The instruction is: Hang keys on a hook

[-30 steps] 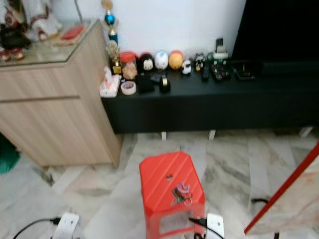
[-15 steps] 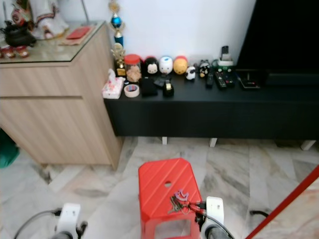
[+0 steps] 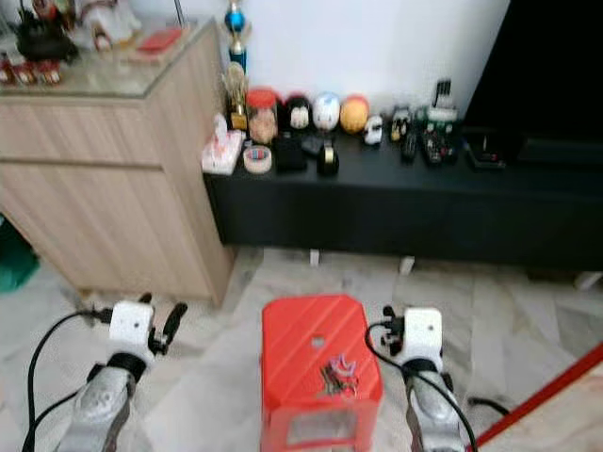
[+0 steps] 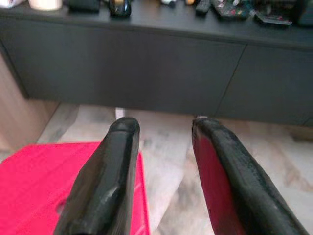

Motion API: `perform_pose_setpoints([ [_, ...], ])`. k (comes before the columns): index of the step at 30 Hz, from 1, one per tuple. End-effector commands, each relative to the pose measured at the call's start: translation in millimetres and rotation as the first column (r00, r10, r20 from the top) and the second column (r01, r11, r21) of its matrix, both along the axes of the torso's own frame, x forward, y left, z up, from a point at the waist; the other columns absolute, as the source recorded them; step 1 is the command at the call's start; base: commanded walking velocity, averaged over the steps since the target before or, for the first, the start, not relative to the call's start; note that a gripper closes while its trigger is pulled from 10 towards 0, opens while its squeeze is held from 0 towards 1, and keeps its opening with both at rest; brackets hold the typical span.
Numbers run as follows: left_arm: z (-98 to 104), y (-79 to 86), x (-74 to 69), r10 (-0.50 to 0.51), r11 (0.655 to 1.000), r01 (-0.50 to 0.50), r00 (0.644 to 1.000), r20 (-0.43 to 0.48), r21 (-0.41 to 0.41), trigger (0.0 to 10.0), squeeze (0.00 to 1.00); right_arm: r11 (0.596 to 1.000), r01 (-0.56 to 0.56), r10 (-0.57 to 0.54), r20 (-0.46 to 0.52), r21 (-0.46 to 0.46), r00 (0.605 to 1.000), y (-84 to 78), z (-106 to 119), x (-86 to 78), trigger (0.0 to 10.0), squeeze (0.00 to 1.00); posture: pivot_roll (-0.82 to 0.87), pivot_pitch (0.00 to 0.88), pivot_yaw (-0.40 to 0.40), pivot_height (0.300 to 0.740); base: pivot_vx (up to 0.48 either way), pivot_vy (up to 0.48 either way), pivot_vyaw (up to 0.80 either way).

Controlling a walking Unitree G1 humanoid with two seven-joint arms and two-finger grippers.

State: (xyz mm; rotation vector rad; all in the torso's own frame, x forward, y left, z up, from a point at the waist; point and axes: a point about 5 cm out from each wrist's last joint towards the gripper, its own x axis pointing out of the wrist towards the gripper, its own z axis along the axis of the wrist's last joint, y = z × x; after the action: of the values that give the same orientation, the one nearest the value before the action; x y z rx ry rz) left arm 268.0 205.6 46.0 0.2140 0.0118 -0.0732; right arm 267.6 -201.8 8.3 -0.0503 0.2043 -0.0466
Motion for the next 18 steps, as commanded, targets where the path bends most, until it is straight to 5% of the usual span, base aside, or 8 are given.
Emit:
perform_pose_setpoints([
  [1, 5.0, -1.7, -2.2, 0.014, 1.000, -0.013, 1.000, 0.024, -0.017, 10.0, 0.00, 1.000, 0.020, -0.020, 0.007, -0.005, 1.000, -1.0, -1.8, -5.1, 10.0, 0.00, 0.06, 0.000, -0.040, 0.740, 0.000, 0.000, 0.00],
  [7, 9.5, -5.6, -2.9, 0.031, 0.998, -0.029, 0.999, 0.036, -0.047, 10.0, 0.00, 0.999, 0.033, -0.036, -0.093, -0.033, 0.995, -1.6, -14.1, -9.6, 10.0, 0.00, 0.06, 0.000, -0.048, 0.740, 0.000, 0.000, 0.00],
  [18, 12.3, -6.5, -3.1, 0.033, 0.996, -0.035, 0.999, -0.029, -0.085, 10.0, 0.00, 0.998, 0.045, -0.051, -0.134, -0.048, 0.990, -9.2, -16.5, -12.9, 10.0, 0.00, 0.05, 0.000, -0.048, 0.660, 0.000, 0.000, 0.00],
])
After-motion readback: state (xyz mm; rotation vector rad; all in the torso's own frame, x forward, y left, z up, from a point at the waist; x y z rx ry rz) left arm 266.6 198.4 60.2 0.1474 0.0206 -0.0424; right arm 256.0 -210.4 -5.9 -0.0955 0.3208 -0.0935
